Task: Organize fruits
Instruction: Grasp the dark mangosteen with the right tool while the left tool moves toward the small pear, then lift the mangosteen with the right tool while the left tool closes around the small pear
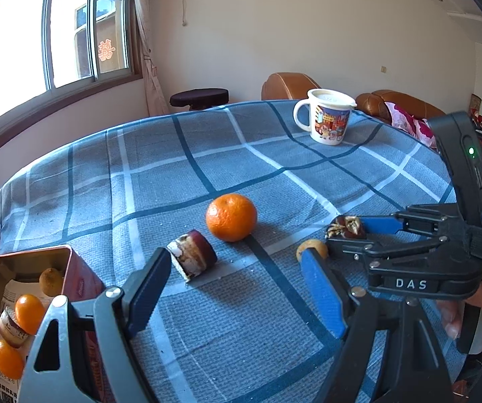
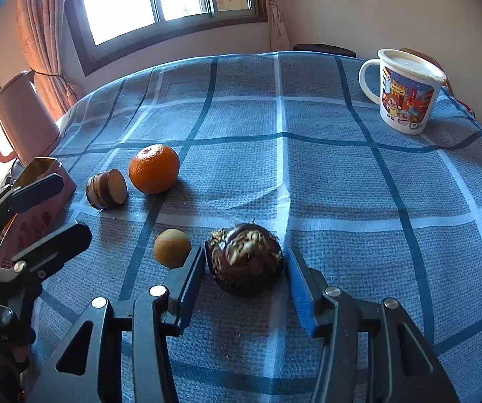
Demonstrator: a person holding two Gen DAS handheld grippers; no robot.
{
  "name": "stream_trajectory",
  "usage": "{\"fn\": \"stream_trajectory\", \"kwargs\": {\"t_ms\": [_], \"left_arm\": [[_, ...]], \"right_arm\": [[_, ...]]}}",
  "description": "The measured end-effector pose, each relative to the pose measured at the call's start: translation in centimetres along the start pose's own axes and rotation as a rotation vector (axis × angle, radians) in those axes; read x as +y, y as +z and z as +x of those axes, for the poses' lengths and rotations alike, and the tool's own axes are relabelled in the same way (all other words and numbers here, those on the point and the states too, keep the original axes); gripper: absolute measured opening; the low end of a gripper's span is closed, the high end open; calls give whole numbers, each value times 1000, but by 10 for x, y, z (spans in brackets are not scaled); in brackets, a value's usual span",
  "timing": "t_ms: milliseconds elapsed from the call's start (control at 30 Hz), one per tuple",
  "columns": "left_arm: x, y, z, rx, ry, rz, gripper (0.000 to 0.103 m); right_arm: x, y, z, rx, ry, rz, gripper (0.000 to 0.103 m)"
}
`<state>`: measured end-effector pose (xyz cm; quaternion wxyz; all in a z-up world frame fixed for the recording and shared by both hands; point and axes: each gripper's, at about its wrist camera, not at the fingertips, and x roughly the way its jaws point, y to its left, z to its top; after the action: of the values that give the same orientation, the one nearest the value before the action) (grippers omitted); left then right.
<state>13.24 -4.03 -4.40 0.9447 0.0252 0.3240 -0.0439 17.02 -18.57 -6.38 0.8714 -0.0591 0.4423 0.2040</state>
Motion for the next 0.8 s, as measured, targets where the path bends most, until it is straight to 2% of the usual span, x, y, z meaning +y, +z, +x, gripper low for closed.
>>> {"fn": "stream_trajectory", "kwargs": {"t_ms": [33,167,267,467,700,800], "left_arm": [[-1,1,1,0,-2,2,82],[-8,3,6,14,-24,11,82],[-16,5,12,32,-59,27,82],[-30,10,28,91,-126,45,77],[-52,13,50,182,-210,78,58],[-51,15,56,205,-233,60,40]], "right_arm": [[-1,0,0,-1,4,2,47],[0,0,-8,-38,6,-2,47],[1,-1,-15,-75,-25,-5,46],[-19,-3,-27,-133,-82,105,46],[-21,-3,-30,-146,-108,118,47],[-18,-3,-29,-142,-112,105,47]]}}
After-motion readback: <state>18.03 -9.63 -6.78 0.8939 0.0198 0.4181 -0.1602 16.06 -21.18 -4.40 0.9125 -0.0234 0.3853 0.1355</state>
